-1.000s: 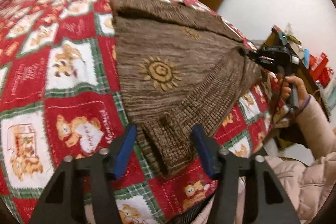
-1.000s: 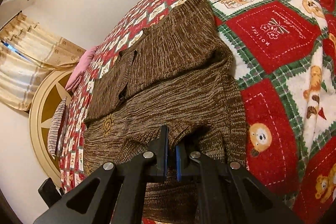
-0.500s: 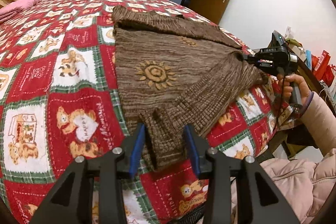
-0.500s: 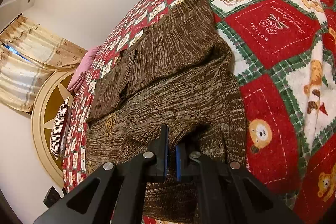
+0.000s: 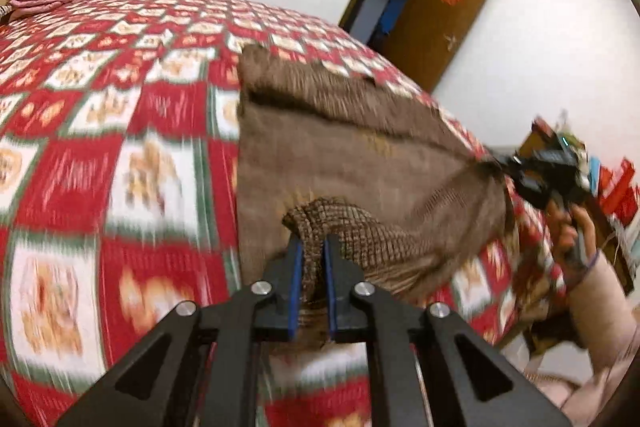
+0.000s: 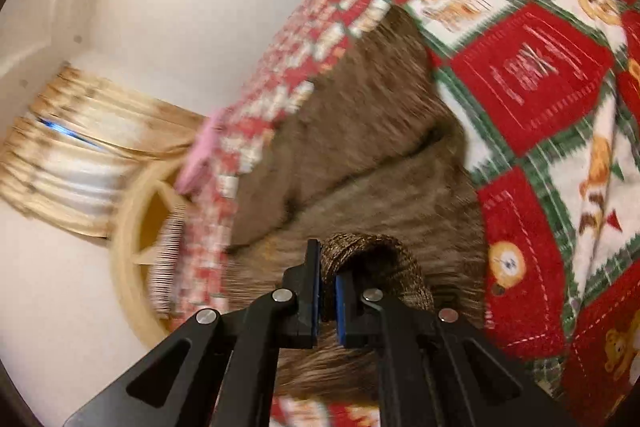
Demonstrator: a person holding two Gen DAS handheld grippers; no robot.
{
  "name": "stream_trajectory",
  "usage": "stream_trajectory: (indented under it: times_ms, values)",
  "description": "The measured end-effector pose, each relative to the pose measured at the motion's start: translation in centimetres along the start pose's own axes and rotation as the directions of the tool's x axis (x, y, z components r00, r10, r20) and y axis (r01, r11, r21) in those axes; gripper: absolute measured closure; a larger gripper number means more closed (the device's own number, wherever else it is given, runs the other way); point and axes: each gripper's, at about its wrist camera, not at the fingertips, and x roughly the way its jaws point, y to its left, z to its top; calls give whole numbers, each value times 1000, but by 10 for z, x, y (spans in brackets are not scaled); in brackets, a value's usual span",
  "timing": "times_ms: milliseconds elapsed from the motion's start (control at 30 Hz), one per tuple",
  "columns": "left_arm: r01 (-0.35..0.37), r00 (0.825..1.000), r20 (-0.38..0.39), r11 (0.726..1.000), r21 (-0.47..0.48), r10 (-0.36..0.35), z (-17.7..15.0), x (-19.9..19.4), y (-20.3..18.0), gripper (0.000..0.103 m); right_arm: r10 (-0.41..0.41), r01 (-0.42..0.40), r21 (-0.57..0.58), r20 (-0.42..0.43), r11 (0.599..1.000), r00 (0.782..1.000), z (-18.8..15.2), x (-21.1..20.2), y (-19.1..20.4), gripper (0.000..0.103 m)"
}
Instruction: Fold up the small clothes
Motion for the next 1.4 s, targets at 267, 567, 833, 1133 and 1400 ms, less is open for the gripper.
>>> stream_trajectory:
  times_ms: [267,567,833,1133,1400]
  values:
    - [-85,996,9,996,-8,85,36,23,13,93,-77,83,-102,68,991,995,2,-35,11,24]
    - [-103,994,-52,993,-51,100,31,50,25,93,-294,341,-356,181,870,939,-11,-28,29,23]
    - [-97,994,-51,993,-67,93,29,53,25,92,-491,475,-575,142,666,860,-12,62,35,26]
    - [-55,998,-32,998,-38,54,28,57,22,90,-530,520,-608,185,600,828,-31,68,44,95]
    - [-67,996,53,997,-34,69,50,33,11,93,-393,533,-568,361,627,846,-50,9,101,95]
